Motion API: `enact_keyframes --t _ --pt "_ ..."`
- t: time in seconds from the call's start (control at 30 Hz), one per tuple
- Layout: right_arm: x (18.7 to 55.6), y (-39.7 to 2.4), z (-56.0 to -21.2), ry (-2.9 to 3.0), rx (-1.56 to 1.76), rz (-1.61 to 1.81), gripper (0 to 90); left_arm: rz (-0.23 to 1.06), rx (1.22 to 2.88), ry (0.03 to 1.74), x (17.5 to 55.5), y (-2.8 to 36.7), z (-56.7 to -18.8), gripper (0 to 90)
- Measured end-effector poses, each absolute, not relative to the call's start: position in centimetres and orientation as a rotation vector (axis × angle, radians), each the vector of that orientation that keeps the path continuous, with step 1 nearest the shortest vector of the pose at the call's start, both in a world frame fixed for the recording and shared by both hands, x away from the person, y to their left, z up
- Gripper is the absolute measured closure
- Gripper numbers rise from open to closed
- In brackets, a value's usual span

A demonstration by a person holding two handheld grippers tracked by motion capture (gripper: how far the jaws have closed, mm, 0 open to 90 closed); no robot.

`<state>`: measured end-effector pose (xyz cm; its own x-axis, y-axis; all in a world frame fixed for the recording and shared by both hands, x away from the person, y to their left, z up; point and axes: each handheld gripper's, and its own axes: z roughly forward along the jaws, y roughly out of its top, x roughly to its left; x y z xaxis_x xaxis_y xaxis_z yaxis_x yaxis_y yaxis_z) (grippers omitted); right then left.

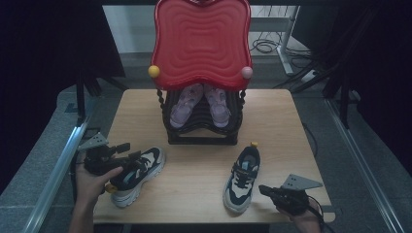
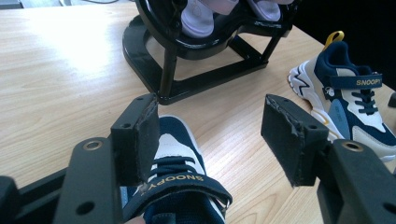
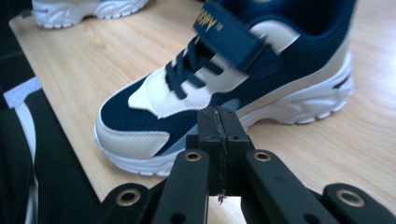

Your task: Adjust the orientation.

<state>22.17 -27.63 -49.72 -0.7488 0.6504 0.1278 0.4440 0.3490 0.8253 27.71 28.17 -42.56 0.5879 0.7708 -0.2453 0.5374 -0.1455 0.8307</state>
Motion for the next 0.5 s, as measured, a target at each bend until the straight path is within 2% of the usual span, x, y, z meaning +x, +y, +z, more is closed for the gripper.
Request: enact_keyframes --t 0.5 --pt "21.9 -25.2 -51.7 2.549 0.896 1.276 89.8 0.289 1.819 1.063 27.7 28.1 -42.6 37.7"
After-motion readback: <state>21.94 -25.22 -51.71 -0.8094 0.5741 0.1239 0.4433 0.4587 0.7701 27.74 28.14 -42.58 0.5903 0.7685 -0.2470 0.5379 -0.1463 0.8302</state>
